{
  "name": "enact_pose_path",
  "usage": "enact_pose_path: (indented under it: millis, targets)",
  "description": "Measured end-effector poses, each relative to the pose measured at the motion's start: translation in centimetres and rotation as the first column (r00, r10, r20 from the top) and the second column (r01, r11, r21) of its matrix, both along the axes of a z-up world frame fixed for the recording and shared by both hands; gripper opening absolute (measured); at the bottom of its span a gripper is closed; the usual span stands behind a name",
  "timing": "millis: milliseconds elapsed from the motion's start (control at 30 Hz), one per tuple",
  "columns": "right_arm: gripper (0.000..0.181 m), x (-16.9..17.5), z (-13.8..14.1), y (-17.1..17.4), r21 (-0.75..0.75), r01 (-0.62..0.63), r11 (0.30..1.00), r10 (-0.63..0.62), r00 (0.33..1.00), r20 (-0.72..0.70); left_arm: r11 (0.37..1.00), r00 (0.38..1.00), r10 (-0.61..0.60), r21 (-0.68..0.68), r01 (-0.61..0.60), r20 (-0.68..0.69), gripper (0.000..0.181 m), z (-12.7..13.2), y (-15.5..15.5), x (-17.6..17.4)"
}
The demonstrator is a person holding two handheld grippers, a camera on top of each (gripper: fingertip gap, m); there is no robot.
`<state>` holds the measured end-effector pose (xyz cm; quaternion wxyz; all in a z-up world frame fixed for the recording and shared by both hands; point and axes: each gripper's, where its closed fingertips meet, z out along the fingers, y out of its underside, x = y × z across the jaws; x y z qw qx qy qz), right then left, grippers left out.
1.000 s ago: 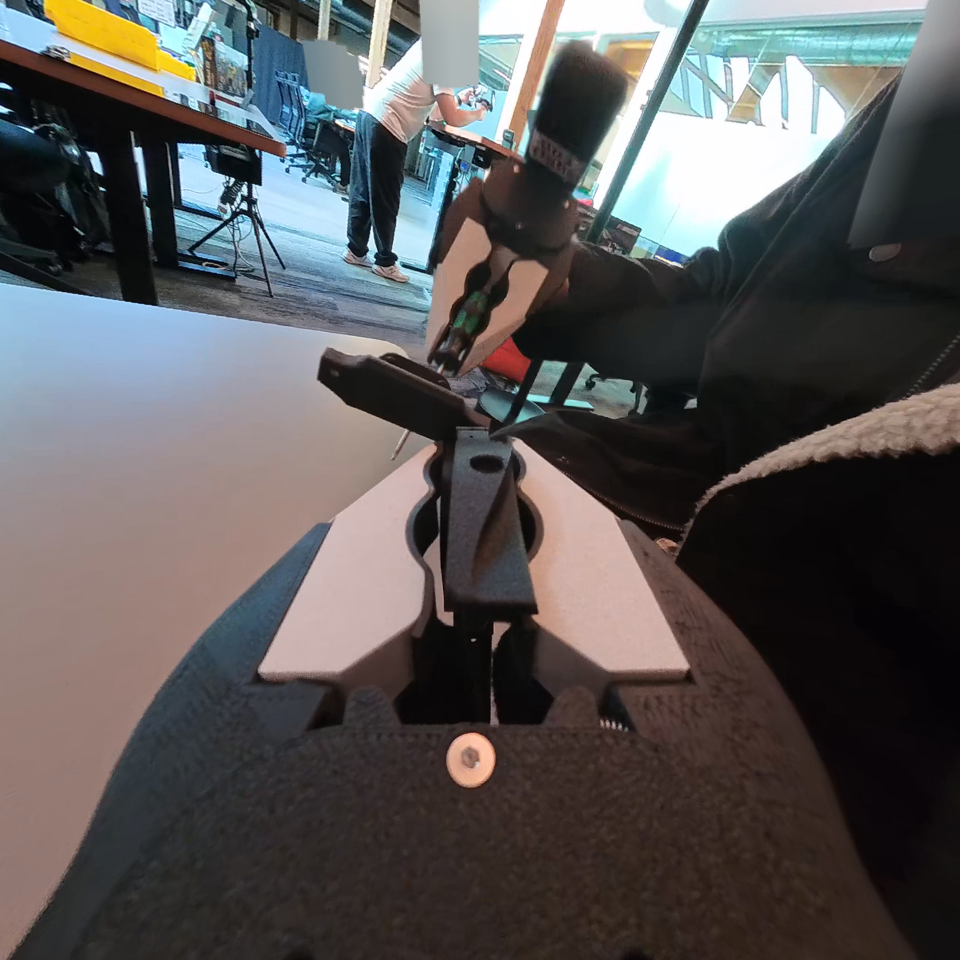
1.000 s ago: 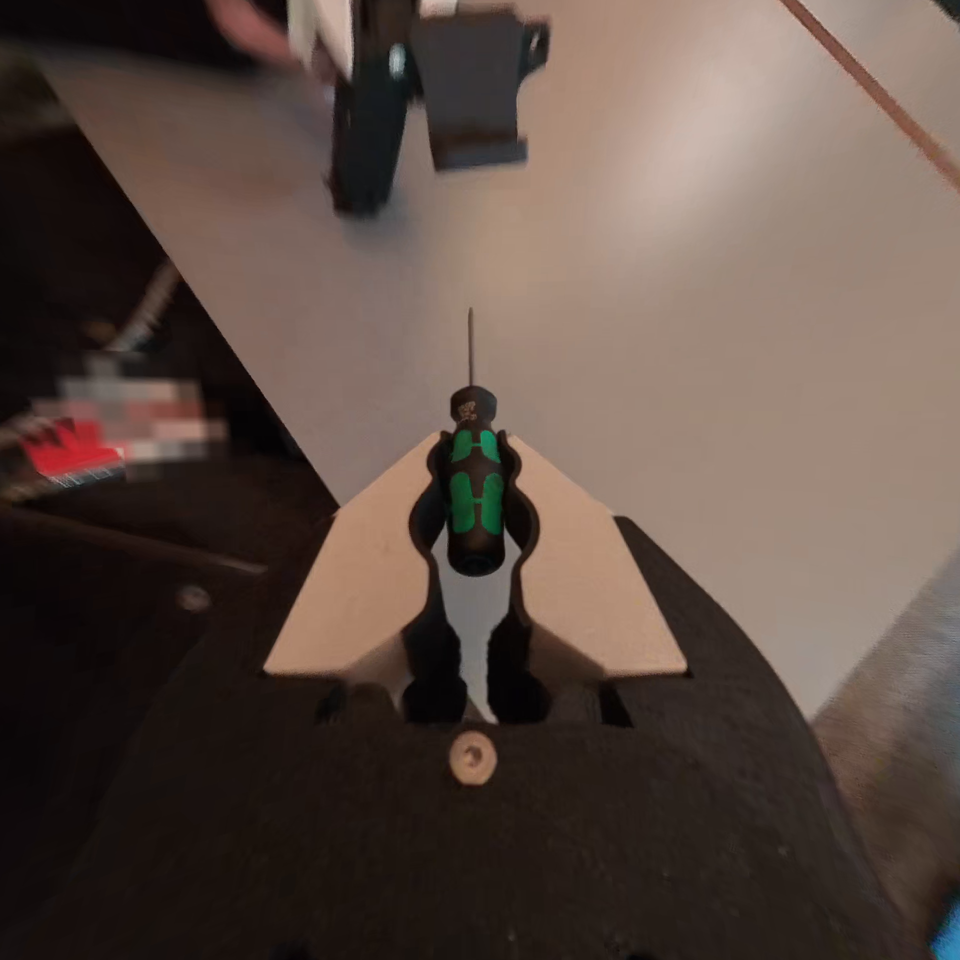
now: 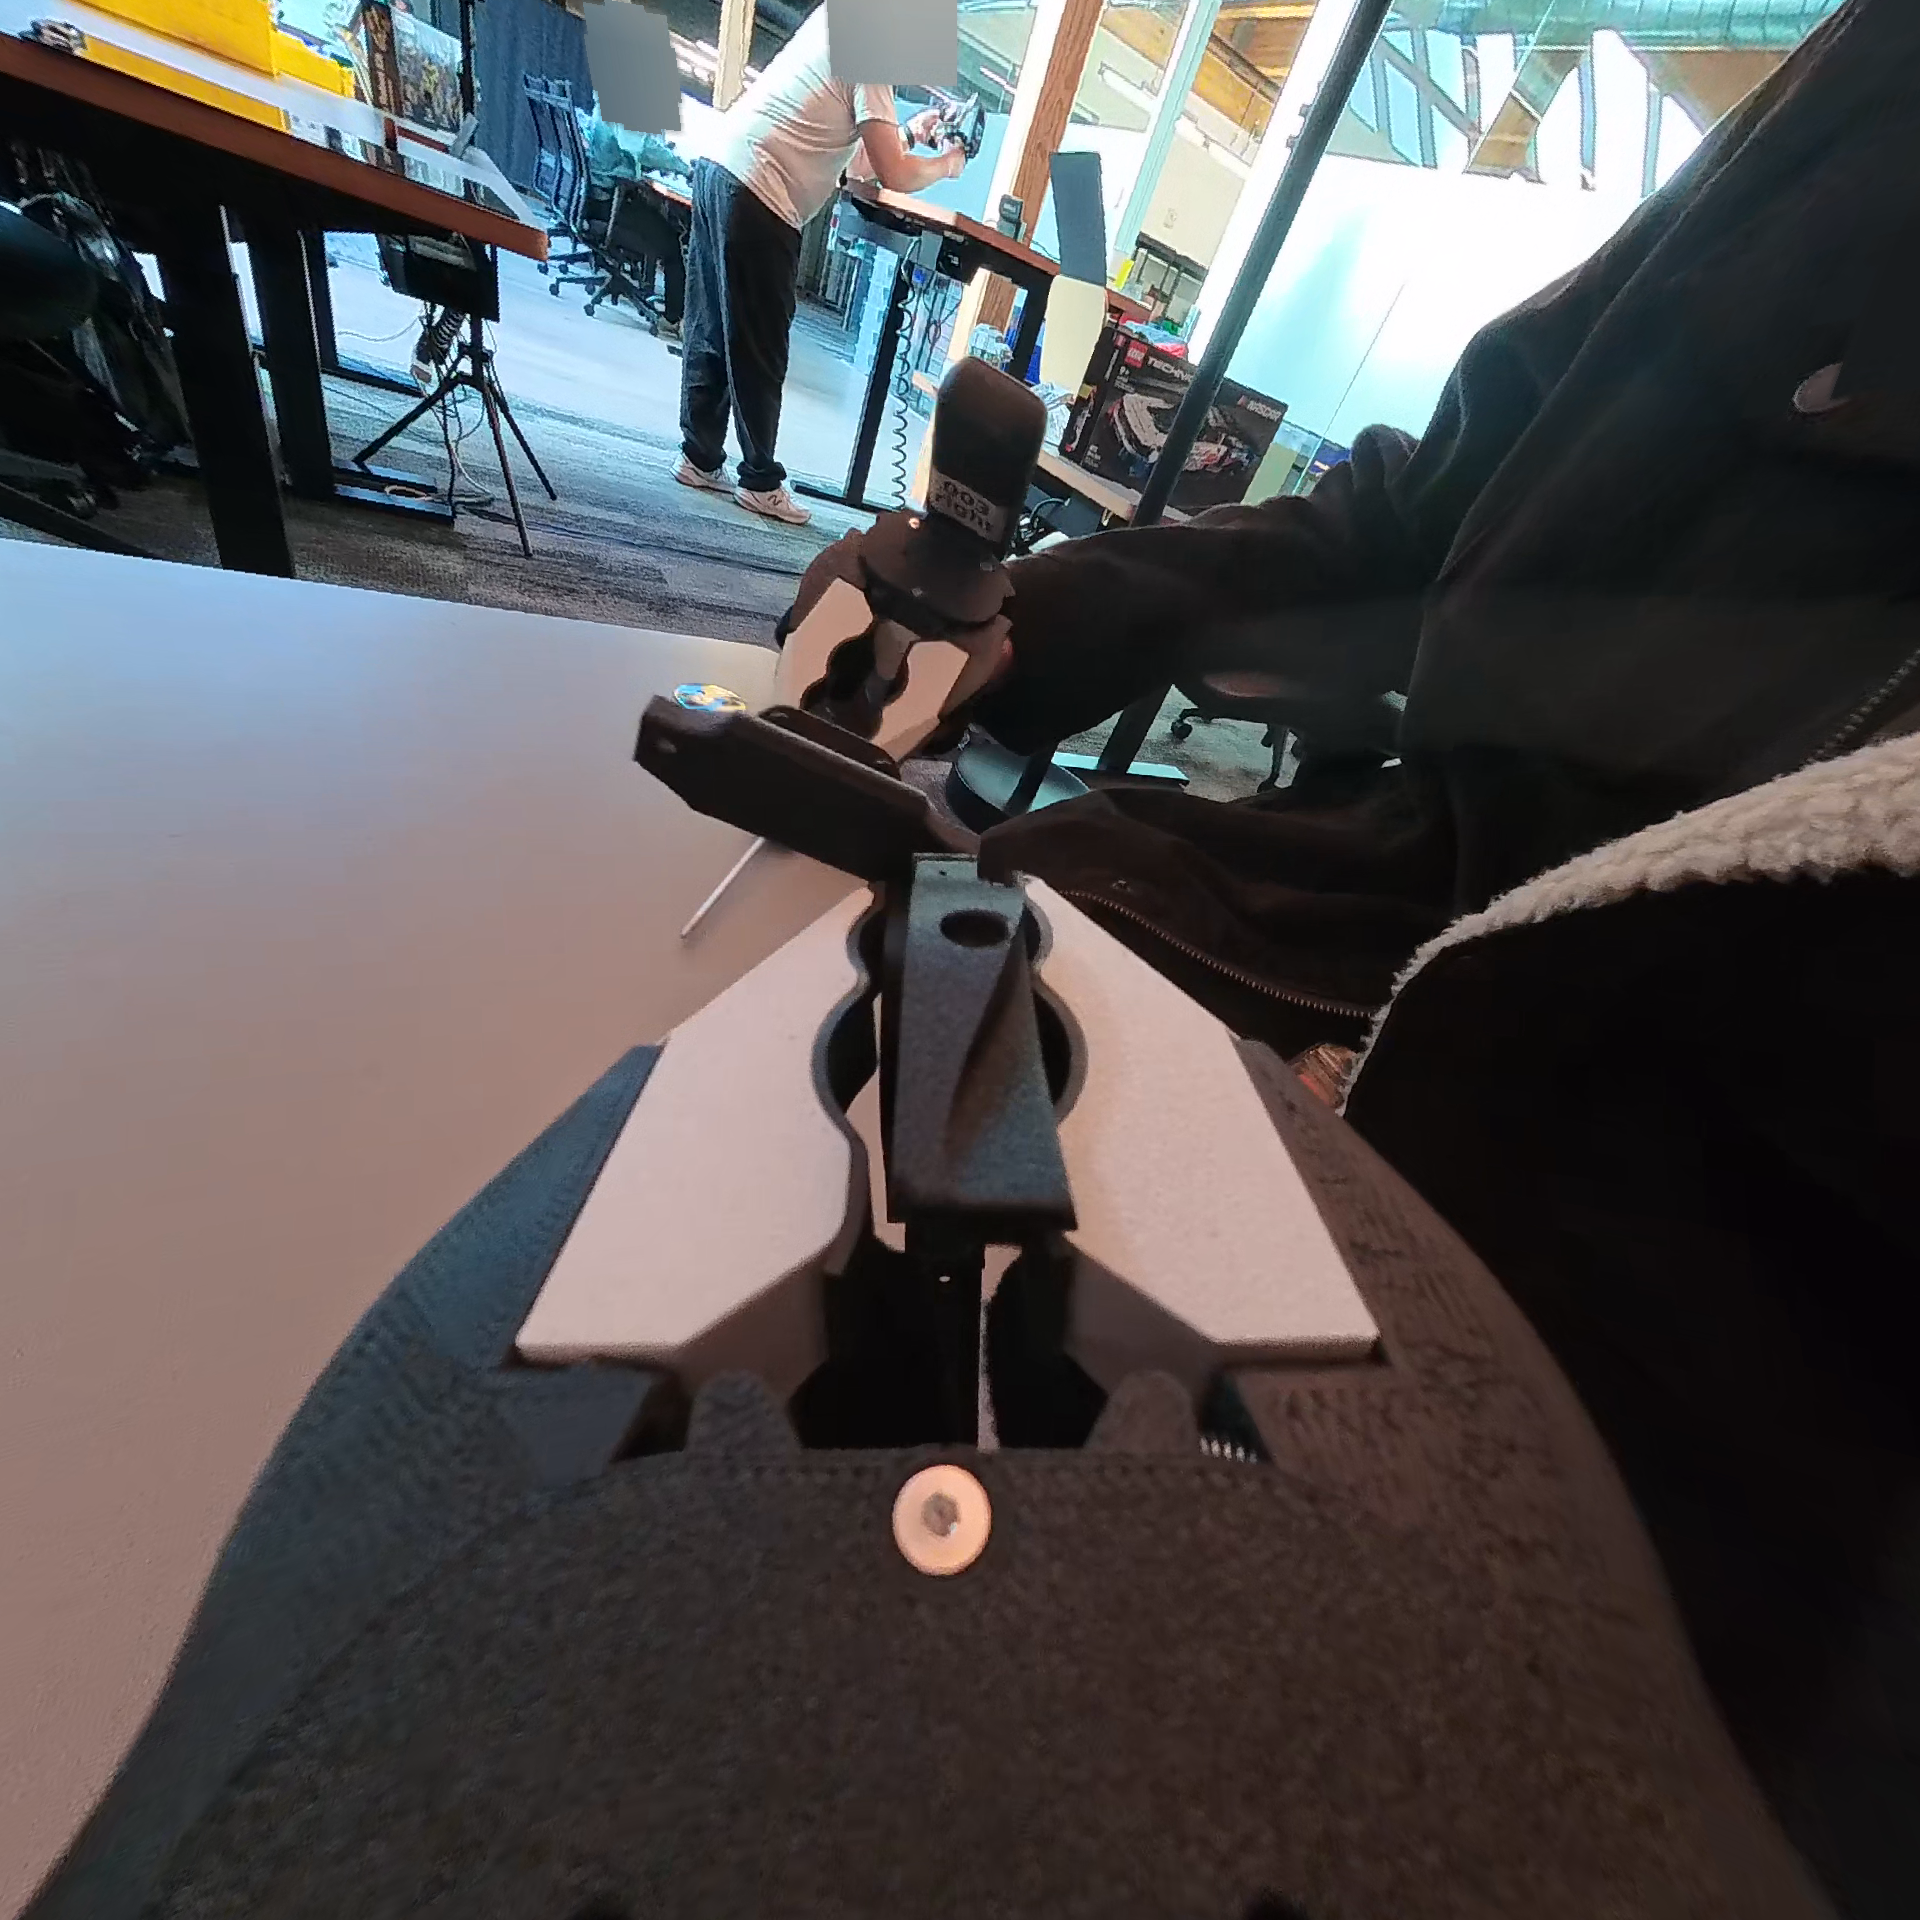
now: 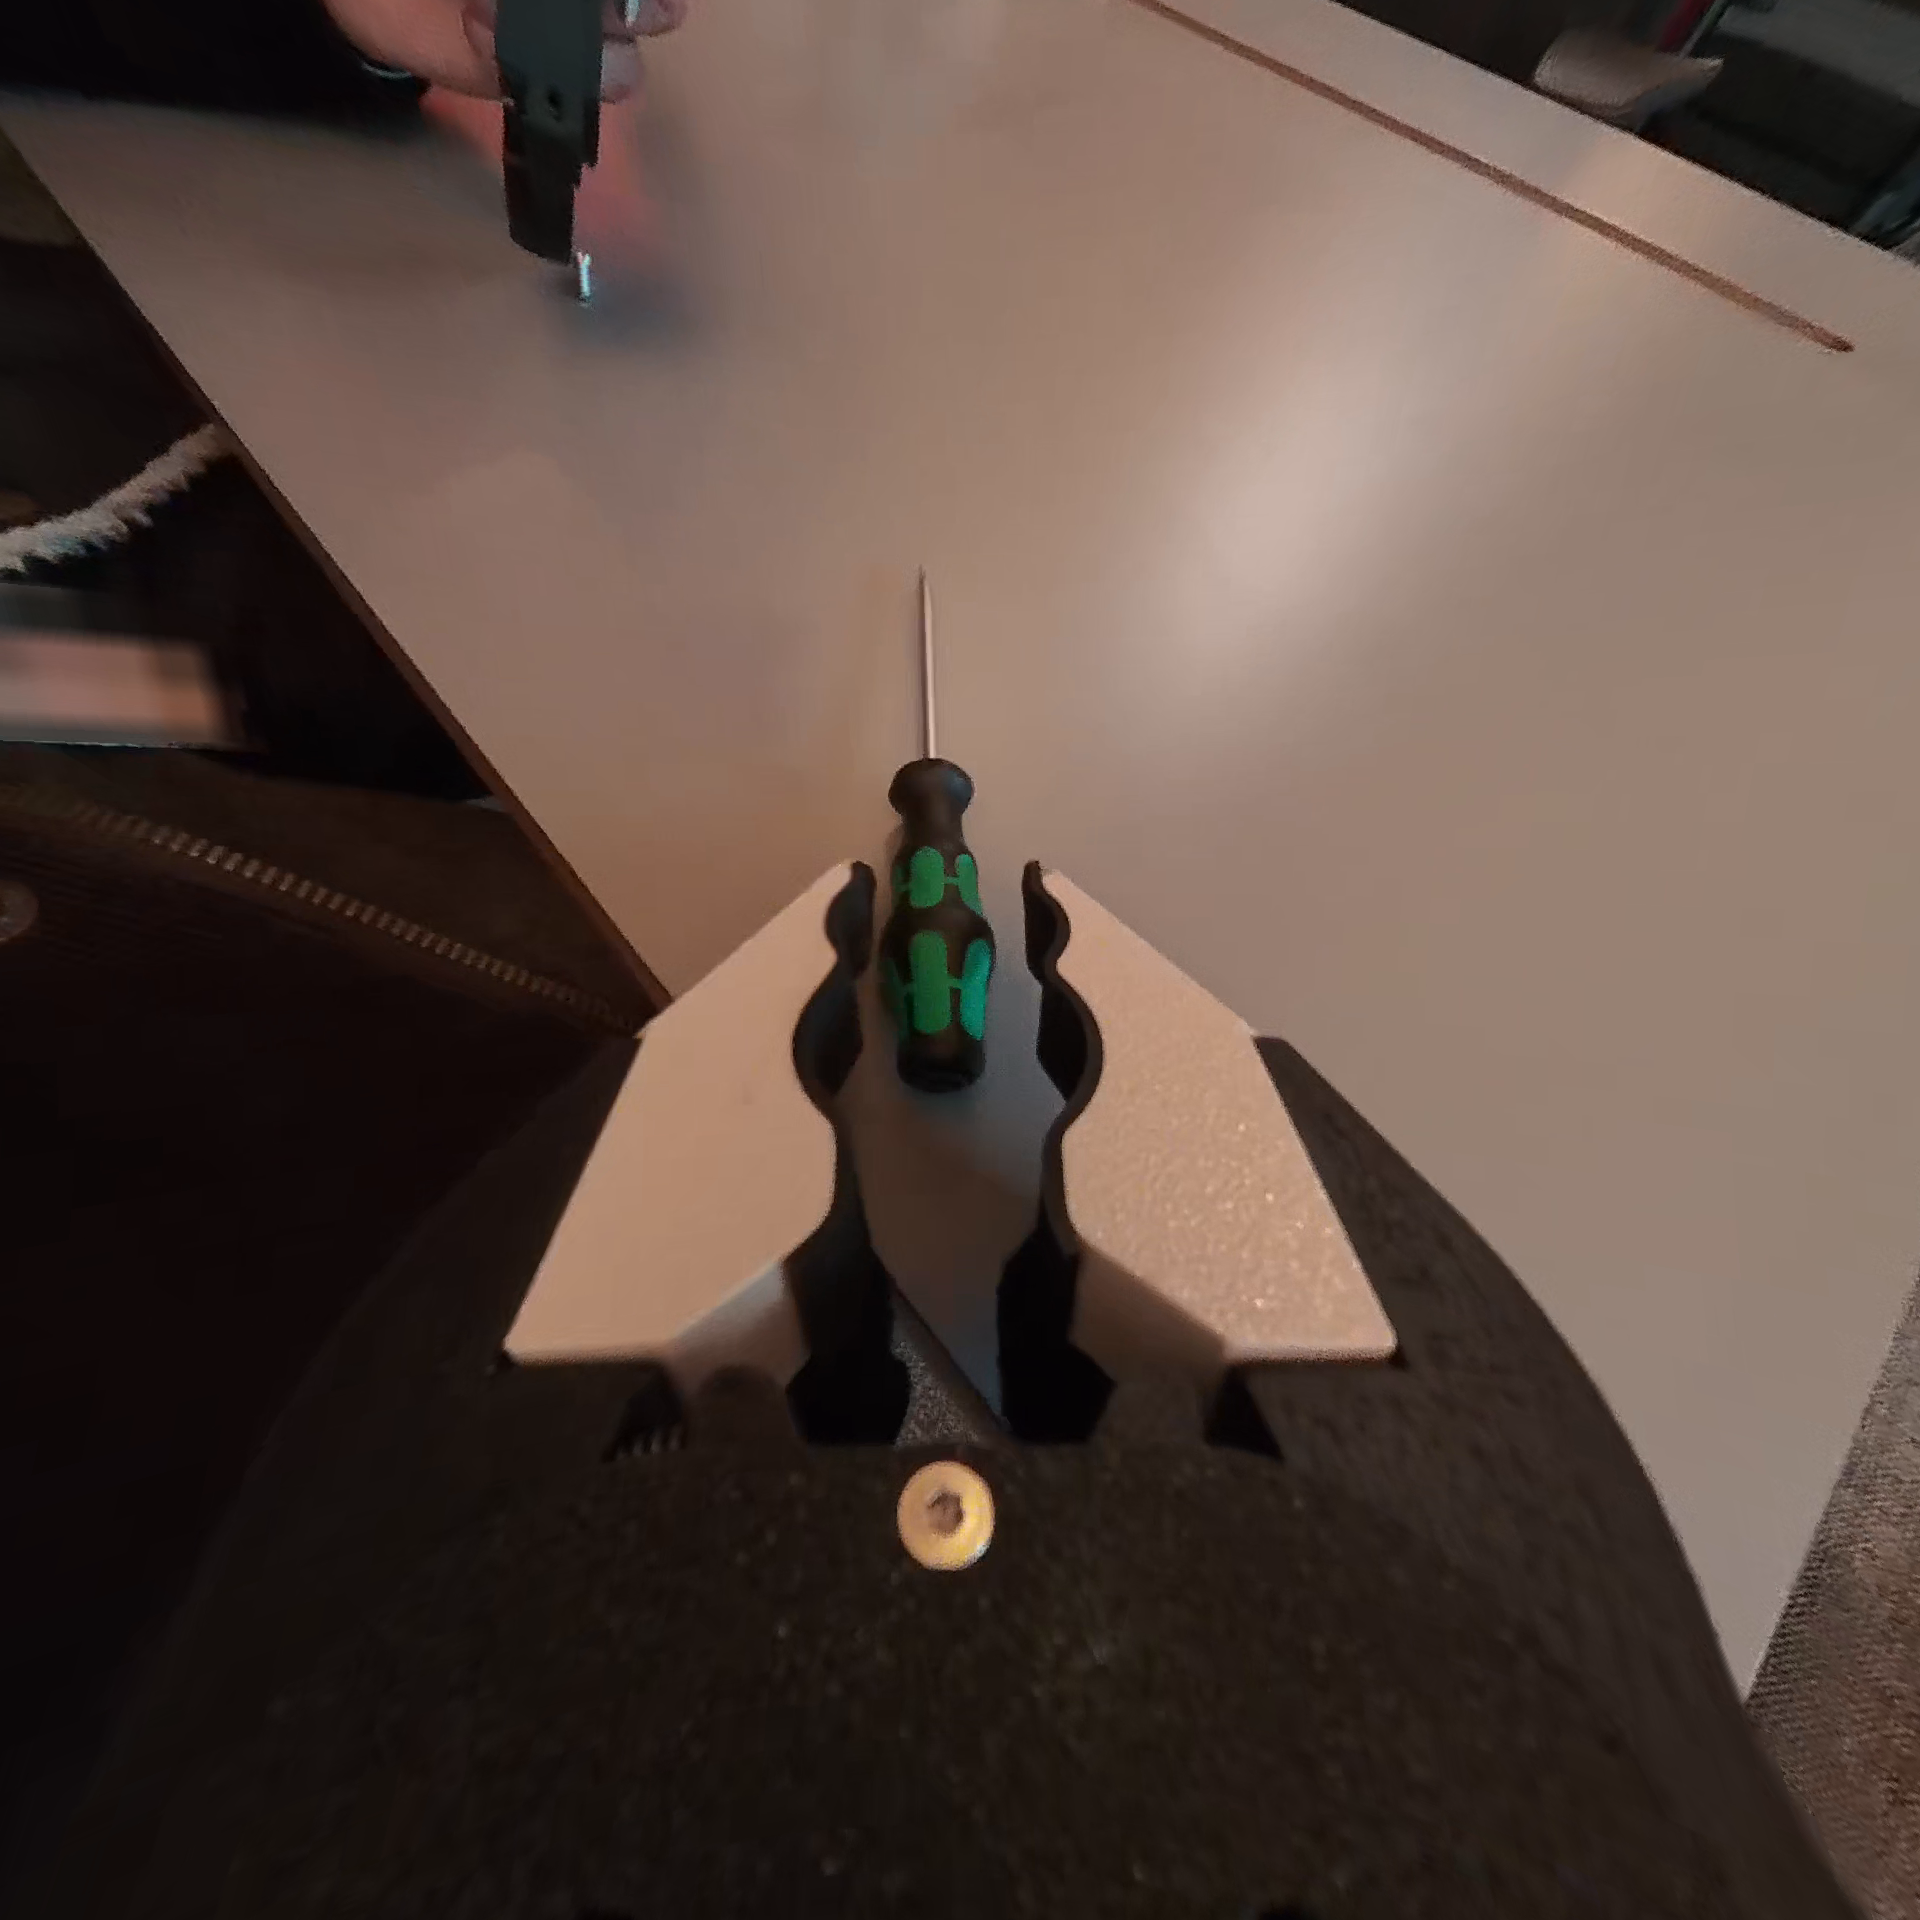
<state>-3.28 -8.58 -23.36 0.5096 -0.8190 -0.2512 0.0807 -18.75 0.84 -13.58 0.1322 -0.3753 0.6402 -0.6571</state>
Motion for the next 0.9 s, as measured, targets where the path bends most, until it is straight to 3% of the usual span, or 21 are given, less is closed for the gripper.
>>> enact_pose_path:
  millis: [167, 333, 500, 600, 733, 900]
  targets:
    - [0.022, -1.4, -0.9, -0.3, -0.014, -0.068, 0.998, 0.069, 0.984, 0.165, 1.0, 1.0, -0.009, 0.014, 0.01, -0.007, 0.022, -0.3, -0.4, 0.1]
    - [0.022, -1.1, -1.1, 0.2, -0.237, 0.02, 0.971, -0.004, 0.998, 0.07, 1.0, 1.0, 0.003, 0.019, -0.003, -0.004, 0.021, -0.3, -0.2, 0.2]
    - [0.021, -5.1, 5.7, 1.6, -0.237, -0.054, 0.97, 0.018, 0.988, -0.152, 0.999, 1.0, 0.019, 0.032, -0.019, -0.002, 0.022, -0.4, 0.1, 0.3]
    - [0.022, -8.9, 9.0, 1.2, -0.288, -0.168, 0.943, 0.099, 0.966, -0.24, 1.0, 1.0, 0.005, 0.031, -0.005, 0.0, 0.022, -0.4, -0.2, 0.2]
    - [0.021, -8.9, 7.8, 0.4, -0.382, -0.156, 0.911, 0.123, 0.986, -0.11, 0.999, 1.0, 0.01, 0.033, -0.01, 0.002, 0.021, -0.3, -0.1, 0.1]
    - [0.022, -8.6, 6.5, 0.2, -0.392, -0.161, 0.906, 0.128, 0.986, -0.109, 0.999, 1.0, 0.014, 0.031, -0.014, -0.003, 0.022, -0.4, 0.0, 0.2]
